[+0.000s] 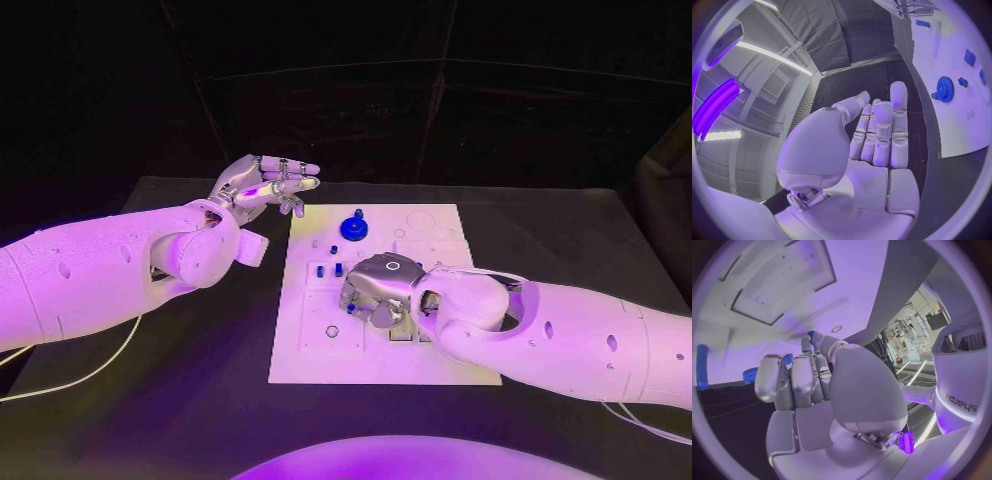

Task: Assemble the parts on the task board

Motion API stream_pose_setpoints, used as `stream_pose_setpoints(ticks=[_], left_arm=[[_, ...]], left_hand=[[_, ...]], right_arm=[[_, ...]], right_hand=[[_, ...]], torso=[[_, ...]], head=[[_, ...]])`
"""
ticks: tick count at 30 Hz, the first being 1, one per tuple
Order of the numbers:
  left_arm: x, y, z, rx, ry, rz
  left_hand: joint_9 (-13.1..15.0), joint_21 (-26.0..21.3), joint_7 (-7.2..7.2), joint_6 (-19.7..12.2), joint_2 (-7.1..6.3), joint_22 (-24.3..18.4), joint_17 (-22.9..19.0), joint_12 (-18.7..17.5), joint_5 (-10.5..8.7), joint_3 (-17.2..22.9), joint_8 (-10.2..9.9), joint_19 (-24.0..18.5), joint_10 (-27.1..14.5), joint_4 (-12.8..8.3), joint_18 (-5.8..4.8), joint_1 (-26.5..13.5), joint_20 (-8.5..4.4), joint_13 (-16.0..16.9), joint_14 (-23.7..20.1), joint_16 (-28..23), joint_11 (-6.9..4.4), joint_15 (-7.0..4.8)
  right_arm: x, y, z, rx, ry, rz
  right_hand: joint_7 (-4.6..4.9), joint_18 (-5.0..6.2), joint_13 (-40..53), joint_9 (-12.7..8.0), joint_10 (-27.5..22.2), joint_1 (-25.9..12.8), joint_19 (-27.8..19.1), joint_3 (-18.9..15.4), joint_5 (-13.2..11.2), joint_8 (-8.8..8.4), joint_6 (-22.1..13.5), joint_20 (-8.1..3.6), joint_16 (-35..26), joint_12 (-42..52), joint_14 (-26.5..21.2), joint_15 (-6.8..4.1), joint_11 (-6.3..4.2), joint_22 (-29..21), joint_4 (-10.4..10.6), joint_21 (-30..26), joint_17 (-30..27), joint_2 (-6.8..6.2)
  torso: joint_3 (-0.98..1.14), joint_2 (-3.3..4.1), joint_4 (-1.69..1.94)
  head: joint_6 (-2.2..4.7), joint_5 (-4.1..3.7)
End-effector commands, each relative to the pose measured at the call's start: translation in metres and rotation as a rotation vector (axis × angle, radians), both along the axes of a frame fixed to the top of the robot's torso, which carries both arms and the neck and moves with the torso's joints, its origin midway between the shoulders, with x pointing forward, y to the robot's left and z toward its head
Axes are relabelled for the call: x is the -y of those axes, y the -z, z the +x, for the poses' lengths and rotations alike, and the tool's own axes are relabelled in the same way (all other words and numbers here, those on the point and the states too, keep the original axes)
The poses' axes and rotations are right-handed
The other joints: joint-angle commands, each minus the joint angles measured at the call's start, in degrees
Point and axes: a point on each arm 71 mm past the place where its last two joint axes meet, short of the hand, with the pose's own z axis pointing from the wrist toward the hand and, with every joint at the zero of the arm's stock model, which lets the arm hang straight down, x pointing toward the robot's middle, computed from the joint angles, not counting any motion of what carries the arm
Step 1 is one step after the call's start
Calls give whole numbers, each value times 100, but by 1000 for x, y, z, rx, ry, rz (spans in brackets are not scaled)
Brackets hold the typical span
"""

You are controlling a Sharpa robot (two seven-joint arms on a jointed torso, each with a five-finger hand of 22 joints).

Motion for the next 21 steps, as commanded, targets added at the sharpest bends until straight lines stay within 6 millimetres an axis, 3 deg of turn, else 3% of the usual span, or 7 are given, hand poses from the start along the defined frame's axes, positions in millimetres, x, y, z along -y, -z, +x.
stream_pose_setpoints(ticks=[1,6,9,14,21], left_arm=[[1,-1,0,-2,5,-6],[1,-1,0,-5,5,-5],[0,-1,0,-6,4,-4],[-1,-1,0,-7,3,-3],[-2,0,0,-9,2,-2]], left_hand=[[-9,-31,44,-4,23,-10,-4,22,-9,-33,13,-23,-19,-6,78,10,1,-7,-42,-24,21,14],[-9,-31,44,-4,23,-10,-4,22,-9,-33,13,-23,-19,-6,78,10,1,-7,-42,-24,21,14],[-9,-33,47,-8,25,-12,-13,24,-9,-35,13,-23,-22,-5,78,8,3,-7,-45,-26,23,16],[-9,-34,49,-11,25,-13,-13,26,-9,-36,12,-23,-24,-5,78,8,4,-8,-45,-26,24,17],[-9,-34,49,-11,25,-13,-13,26,-9,-36,12,-23,-24,-5,78,8,4,-8,-45,-26,24,17]], right_arm=[[-1,0,0,6,-4,-14],[1,0,1,13,11,-7],[2,-2,2,27,20,14],[7,-8,1,65,28,80],[27,-16,-4,80,54,152]], right_hand=[[18,-30,2,2,-28,-117,-6,-30,49,-21,-37,26,17,-51,118,24,44,-10,-13,6,-9,-27],[67,24,-15,-23,-498,-391,-188,-211,104,-47,-380,85,-149,-207,45,109,135,-263,20,-163,-251,-193],[13,117,4,-15,-952,-470,-469,-493,80,-31,-762,127,-453,-165,-69,142,182,-681,-20,-462,-642,-237],[33,142,17,-6,-1130,-453,-528,-756,87,-27,-915,143,-553,-62,-77,149,201,-831,-70,-586,-776,-177],[58,127,37,15,-956,-436,-443,-921,144,22,-768,118,-551,189,-47,112,156,-786,-83,-568,-780,-79]], torso=[[-2,-2,-2],[-1,0,1],[-2,-6,-3],[5,-5,-6],[4,-8,-7]], head=[[-2,-4],[-4,-7],[-6,-11],[14,-20],[49,-52]])
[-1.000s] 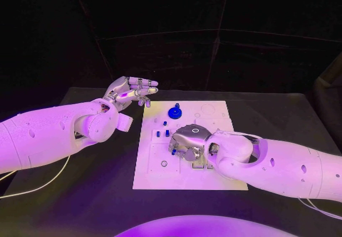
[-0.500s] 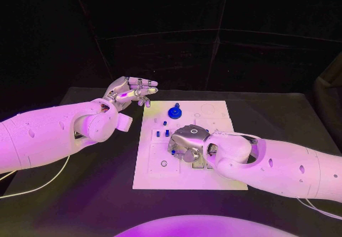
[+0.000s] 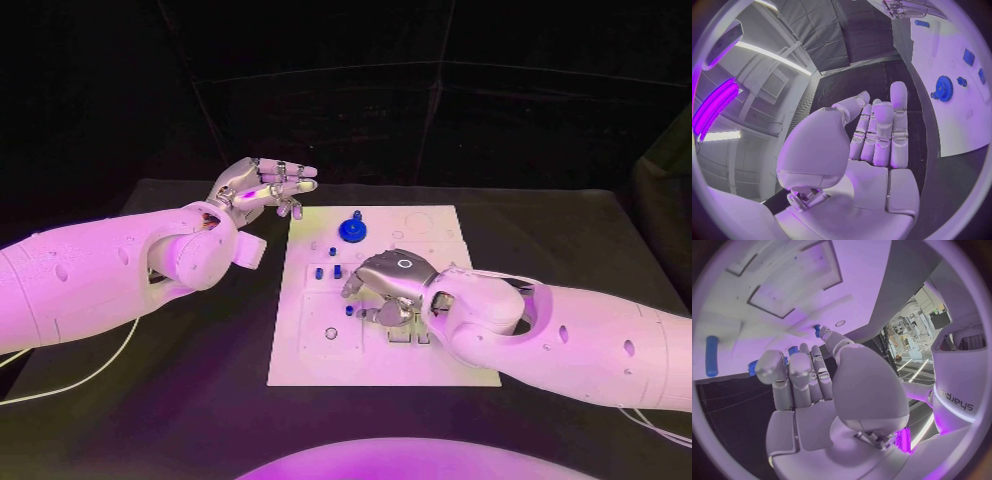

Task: Assemble the parts on the task board

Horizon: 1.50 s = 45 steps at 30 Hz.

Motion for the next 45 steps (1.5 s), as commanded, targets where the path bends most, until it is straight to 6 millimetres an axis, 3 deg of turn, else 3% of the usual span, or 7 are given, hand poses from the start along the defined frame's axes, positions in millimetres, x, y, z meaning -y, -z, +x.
stream_pose_setpoints(ticks=[1,8,16,24,33,40,45], left_arm=[[0,-1,0,-1,5,-6],[-1,-1,0,-2,6,-7],[0,-1,0,-3,11,-8],[1,-1,0,-4,14,-9],[1,-1,0,-6,15,-8],[0,0,0,-9,16,-7],[0,0,0,-11,16,-7]], left_hand=[[-10,-34,49,-11,25,-9,-6,26,-9,-36,12,-23,-24,-5,80,8,4,-8,-24,-26,24,-4],[-10,-35,51,-15,24,-11,-17,28,-9,-38,11,-23,-26,-7,80,9,5,-8,-27,-30,25,-3],[-10,-35,51,-15,24,-11,-17,28,-9,-38,11,-23,-26,-7,80,9,5,-8,-27,-30,25,-3],[-9,-37,51,-14,26,-12,-18,33,-9,-39,13,-23,-24,-9,80,11,6,-7,-28,-29,25,-2],[-9,-37,51,-14,26,-12,-18,33,-9,-39,13,-23,-24,-9,80,11,6,-7,-28,-29,25,-2],[-8,-39,52,-12,28,-14,-21,39,-9,-41,15,-23,-23,-10,80,12,7,-7,-28,-29,25,-1],[-8,-39,52,-12,28,-14,-21,39,-9,-41,15,-23,-23,-10,80,12,7,-7,-28,-29,25,-1]], right_arm=[[12,-10,-3,29,24,89],[56,-22,8,13,146,54],[85,-25,24,14,233,-43],[89,-22,29,17,246,-96],[86,-20,33,32,242,-108],[85,-18,35,27,241,-125],[85,-18,35,26,240,-135]], right_hand=[[-8,31,5,9,115,-2,67,-65,44,32,95,-30,20,96,12,-27,-1,48,-1,3,31,73],[-45,25,-13,4,165,-47,98,-156,89,23,148,-47,27,180,26,-43,-26,68,21,13,29,58],[-166,53,-31,-10,-60,-53,4,-464,56,-17,104,-40,-123,159,-18,-28,-1,-94,43,-115,-168,-6],[-195,57,-29,-9,-86,4,-7,-538,44,-14,107,-35,-151,174,-23,-24,4,-118,40,-139,-205,23],[-209,57,-27,-6,-46,158,6,-518,-49,-5,147,-37,-165,240,-15,-30,-2,-125,27,-153,-225,197],[-134,-10,-32,10,376,328,239,-213,-242,45,364,-92,99,398,94,-106,-99,196,3,69,103,385],[-126,-48,-39,15,617,363,353,36,-272,64,499,-135,237,376,133,-142,-142,375,-14,199,255,395]], torso=[[-1,-5,1],[-6,-4,-4],[-2,4,13],[-6,3,8],[-5,6,10],[-1,10,7],[0,6,4]], head=[[15,-30],[65,-77],[113,-106],[127,-107],[132,-105],[114,-101],[109,-103]])
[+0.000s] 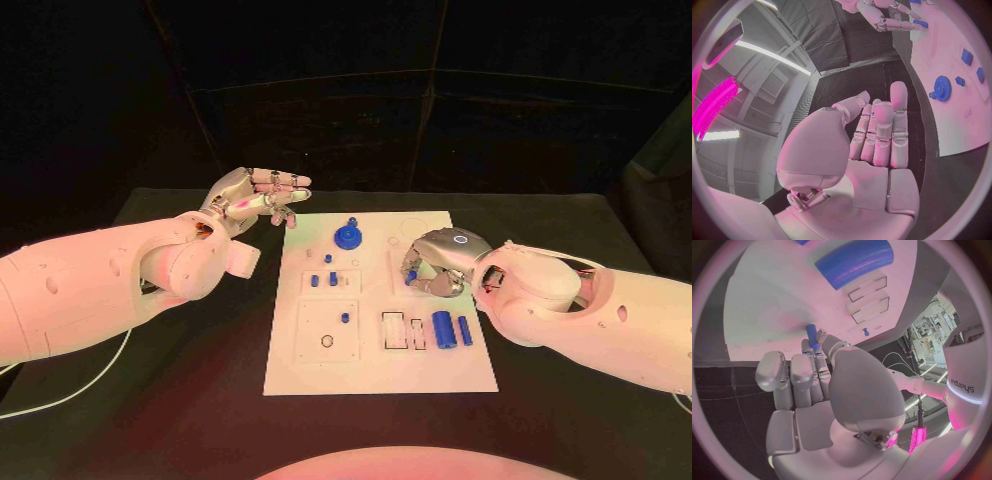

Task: Assemble the parts on the task board

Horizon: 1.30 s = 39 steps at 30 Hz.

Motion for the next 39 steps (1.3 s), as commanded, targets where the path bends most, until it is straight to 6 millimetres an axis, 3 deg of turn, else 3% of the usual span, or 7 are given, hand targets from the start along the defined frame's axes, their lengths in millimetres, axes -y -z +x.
stream_pose_setpoints(ticks=[1,9,20,33,39], left_arm=[[1,-1,0,-2,12,-8],[1,-1,0,-5,13,-8],[1,-1,0,-7,13,-7],[1,0,1,-7,11,-6],[1,0,1,-6,12,-6]], left_hand=[[-5,-39,31,9,28,-5,-5,39,-9,-25,15,-23,-23,6,80,12,7,-7,-28,-29,25,-1],[-5,-39,31,9,28,-5,-6,39,-9,-25,16,-23,-23,6,80,11,7,-7,-29,-30,26,-1],[-4,-41,33,8,30,-7,-15,43,-9,-29,17,-23,-24,8,80,8,8,-7,-31,-32,27,0],[-4,-41,33,8,30,-7,-15,43,-9,-29,17,-23,-24,8,80,8,8,-7,-31,-32,27,0],[-4,-41,33,8,30,-7,-15,43,-9,-29,17,-23,-24,8,80,8,8,-7,-31,-32,27,0]], right_arm=[[0,0,0,1,-3,-27],[-1,0,1,8,-2,-29],[-3,-7,-3,59,-17,22],[-8,-42,-20,125,-50,159],[-26,-50,-28,106,-99,218]], right_hand=[[-4,-50,-12,7,82,20,64,116,-40,25,77,-7,46,-22,93,-58,-12,65,-10,50,47,14],[-3,-66,-11,5,203,-10,102,345,-43,16,165,-17,109,-122,94,-67,-18,146,-24,112,104,-37],[10,-132,26,36,560,122,291,716,-61,96,426,-57,261,-143,122,-107,-68,472,-191,340,266,18],[20,-147,21,27,584,116,330,784,-60,79,425,-61,285,-203,122,-104,-61,549,-248,398,278,-27],[33,-153,18,19,582,115,342,828,-56,59,406,-57,307,-242,123,-95,-49,579,-279,421,299,-47]], torso=[[3,-4,-5],[1,-4,-3],[2,-3,-6],[-6,-13,-4],[-7,-2,-2]], head=[[-7,0],[-11,-5],[-26,-15],[-33,-31],[-43,8]])
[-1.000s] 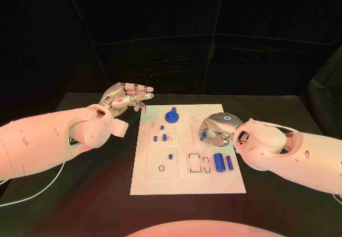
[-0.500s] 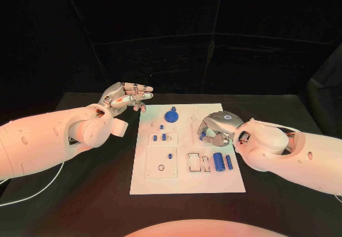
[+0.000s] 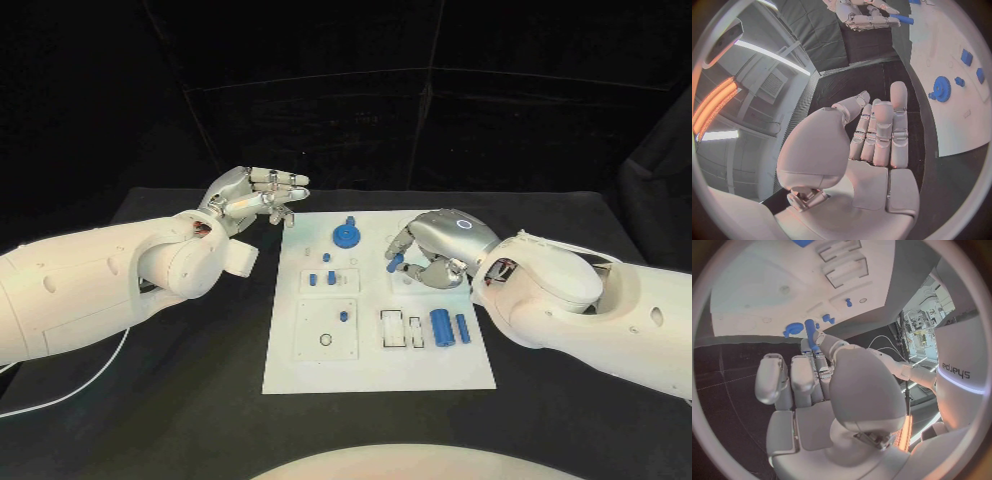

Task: Assemble the parts on the task board

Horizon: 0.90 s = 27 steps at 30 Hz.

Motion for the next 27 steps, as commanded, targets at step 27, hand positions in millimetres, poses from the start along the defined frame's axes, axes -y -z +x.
stream_pose_setpoints(ticks=[27], left_arm=[[7,-2,1,7,17,-12]], left_hand=[[-5,-25,35,4,37,-14,-19,26,-9,-31,19,-24,-32,4,81,12,11,-9,-36,-36,29,2]], right_arm=[[-103,50,-30,-218,-301,2]], right_hand=[[52,-55,-5,-19,75,-13,14,85,43,-54,-40,20,22,-88,114,6,-54,3,-29,33,-20,-23]], torso=[[3,5,4]], head=[[-159,277]])
